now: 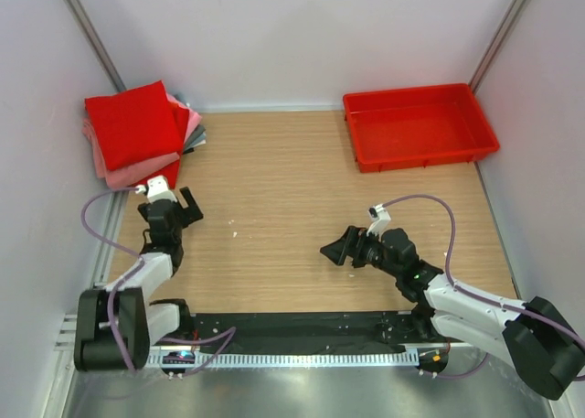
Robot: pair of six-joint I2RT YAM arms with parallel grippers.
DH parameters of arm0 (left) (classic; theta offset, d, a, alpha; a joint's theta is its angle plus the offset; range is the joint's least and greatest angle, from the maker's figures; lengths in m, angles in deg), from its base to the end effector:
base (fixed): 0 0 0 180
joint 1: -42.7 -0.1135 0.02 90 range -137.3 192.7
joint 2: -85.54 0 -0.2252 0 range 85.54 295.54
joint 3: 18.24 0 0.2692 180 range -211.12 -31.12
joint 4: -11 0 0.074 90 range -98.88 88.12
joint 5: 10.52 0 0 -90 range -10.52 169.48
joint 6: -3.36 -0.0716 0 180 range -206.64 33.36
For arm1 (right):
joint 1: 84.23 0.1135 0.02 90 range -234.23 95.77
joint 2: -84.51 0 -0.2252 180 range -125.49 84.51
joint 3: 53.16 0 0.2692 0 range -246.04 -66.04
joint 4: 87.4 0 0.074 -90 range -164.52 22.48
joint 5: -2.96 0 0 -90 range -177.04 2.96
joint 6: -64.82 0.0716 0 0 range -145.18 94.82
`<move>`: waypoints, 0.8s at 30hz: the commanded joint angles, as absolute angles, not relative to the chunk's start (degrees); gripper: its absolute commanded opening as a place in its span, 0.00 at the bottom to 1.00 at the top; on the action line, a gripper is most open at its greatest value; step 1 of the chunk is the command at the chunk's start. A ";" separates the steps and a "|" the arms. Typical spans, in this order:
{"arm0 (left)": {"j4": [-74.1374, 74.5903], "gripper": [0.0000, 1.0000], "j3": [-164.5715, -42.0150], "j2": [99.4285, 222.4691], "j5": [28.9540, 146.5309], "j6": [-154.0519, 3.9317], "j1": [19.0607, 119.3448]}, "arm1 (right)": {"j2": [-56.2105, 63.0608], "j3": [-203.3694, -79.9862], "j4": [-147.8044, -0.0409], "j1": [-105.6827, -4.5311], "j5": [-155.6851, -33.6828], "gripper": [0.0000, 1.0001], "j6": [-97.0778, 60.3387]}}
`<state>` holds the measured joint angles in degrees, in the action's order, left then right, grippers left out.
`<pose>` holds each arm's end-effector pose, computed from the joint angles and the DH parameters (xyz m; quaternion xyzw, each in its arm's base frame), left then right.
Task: Fold and stack the t-shirts
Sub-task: Reset both grippers
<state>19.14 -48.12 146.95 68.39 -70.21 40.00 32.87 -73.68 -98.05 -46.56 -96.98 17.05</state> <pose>0.2731 0.0267 0.1132 -0.1905 0.8115 0.0149 0.5523 0.1872 0.1602 0.1004 -0.0168 0.8197 0.4193 0.3898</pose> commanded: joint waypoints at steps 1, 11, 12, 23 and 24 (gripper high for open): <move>40.47 0.94 -47.82 156.44 65.68 -69.24 39.89 | 33.53 -73.60 -100.44 -46.44 -95.39 0.89 16.92; 42.16 0.81 -56.17 169.65 79.13 -78.99 40.07 | 33.18 -73.60 -100.53 -46.44 -95.30 0.89 16.92; 42.42 0.81 -55.91 169.39 79.13 -79.08 40.07 | 33.18 -73.52 -100.53 -46.44 -95.39 0.89 16.92; 56.21 1.00 -48.70 170.88 79.83 -79.52 40.77 | 34.23 -73.60 -99.39 -46.44 -94.60 0.89 17.09; 56.13 1.00 -48.70 170.80 79.83 -79.61 40.68 | 34.41 -73.52 -99.13 -46.44 -94.34 0.89 17.09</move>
